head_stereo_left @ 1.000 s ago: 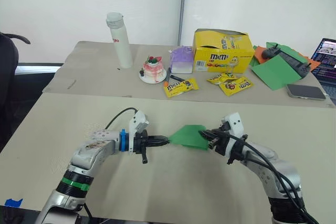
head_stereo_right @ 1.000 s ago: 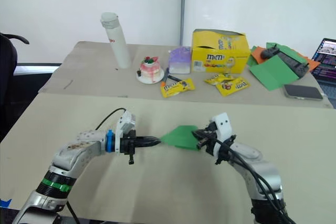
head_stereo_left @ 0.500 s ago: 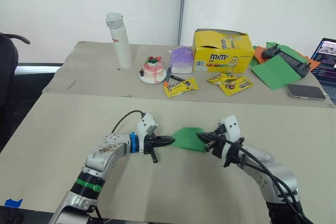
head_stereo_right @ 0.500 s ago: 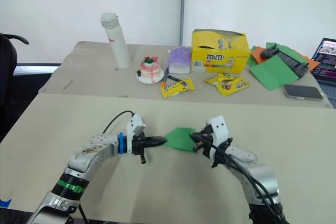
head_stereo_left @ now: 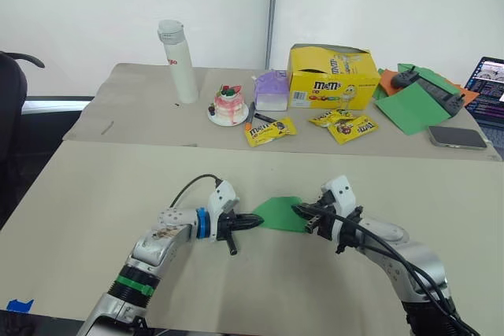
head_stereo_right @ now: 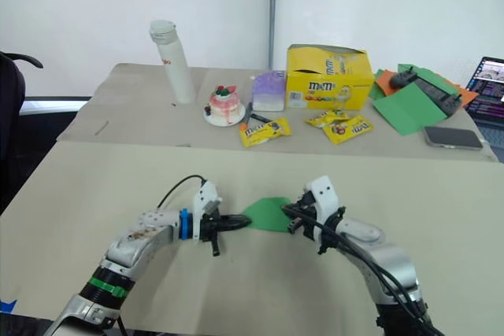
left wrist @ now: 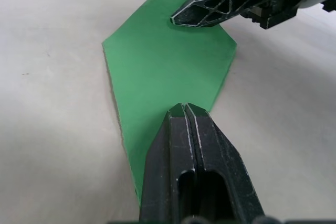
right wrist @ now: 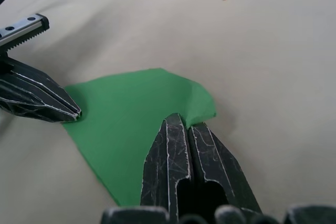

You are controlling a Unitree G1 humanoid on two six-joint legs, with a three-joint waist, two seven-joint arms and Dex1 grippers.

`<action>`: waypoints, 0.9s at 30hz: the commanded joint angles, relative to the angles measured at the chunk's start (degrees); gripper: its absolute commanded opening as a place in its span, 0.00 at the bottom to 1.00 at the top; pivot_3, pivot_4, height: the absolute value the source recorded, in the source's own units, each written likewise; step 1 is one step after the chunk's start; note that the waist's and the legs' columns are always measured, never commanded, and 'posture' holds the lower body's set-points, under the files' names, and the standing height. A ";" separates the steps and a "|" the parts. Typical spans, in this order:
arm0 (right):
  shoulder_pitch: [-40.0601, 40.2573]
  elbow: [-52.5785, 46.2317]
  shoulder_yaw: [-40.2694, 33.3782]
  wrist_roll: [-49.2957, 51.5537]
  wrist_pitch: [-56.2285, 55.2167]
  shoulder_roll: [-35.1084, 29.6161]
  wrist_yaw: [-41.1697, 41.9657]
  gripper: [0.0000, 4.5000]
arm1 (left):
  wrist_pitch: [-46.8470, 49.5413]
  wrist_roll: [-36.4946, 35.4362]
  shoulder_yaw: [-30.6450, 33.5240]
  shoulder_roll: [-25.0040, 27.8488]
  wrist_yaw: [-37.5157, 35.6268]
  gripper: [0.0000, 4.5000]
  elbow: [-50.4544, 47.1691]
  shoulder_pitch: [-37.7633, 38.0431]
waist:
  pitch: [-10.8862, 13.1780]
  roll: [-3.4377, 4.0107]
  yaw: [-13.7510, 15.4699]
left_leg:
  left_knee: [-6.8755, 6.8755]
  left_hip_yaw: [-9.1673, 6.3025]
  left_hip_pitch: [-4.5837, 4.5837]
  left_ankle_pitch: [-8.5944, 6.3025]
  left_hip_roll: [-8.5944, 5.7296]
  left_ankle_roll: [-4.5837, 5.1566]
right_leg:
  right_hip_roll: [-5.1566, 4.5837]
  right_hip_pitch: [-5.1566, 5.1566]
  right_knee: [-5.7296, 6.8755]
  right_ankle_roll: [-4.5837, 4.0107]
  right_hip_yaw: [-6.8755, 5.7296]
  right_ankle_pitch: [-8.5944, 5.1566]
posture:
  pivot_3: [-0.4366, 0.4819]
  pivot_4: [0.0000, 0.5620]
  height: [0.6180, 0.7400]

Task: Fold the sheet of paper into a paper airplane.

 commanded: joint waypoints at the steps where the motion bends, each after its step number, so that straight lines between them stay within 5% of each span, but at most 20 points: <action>1: -0.87 -0.63 -1.15 1.32 -1.32 -0.38 1.57 0.01 | 0.03 1.21 -1.12 0.70 -0.40 0.00 1.78 1.88 | -0.01 0.01 0.00 | 0.00 0.00 0.00 0.00 0.00 0.00 | 0.00 0.00 0.00 0.00 0.00 0.00 | 0.48 0.27 1.00; 7: -2.89 2.19 0.26 0.40 -3.96 -4.48 7.27 0.51 | -0.10 2.31 -0.94 1.05 1.00 0.00 1.23 3.03 | -0.08 0.10 -0.10 | 0.01 0.03 0.04 0.00 -0.01 0.00 | -0.01 0.04 0.00 0.00 0.02 0.00 | 0.48 0.27 1.00; 27: -11.97 15.54 -2.18 9.12 1.89 -5.08 20.31 0.51 | 0.37 2.06 -0.45 0.15 3.11 0.00 1.21 3.37 | -0.15 0.13 -0.04 | 0.02 0.01 0.07 0.00 0.01 0.00 | 0.03 0.06 0.02 0.00 0.02 0.00 | 0.48 0.27 1.00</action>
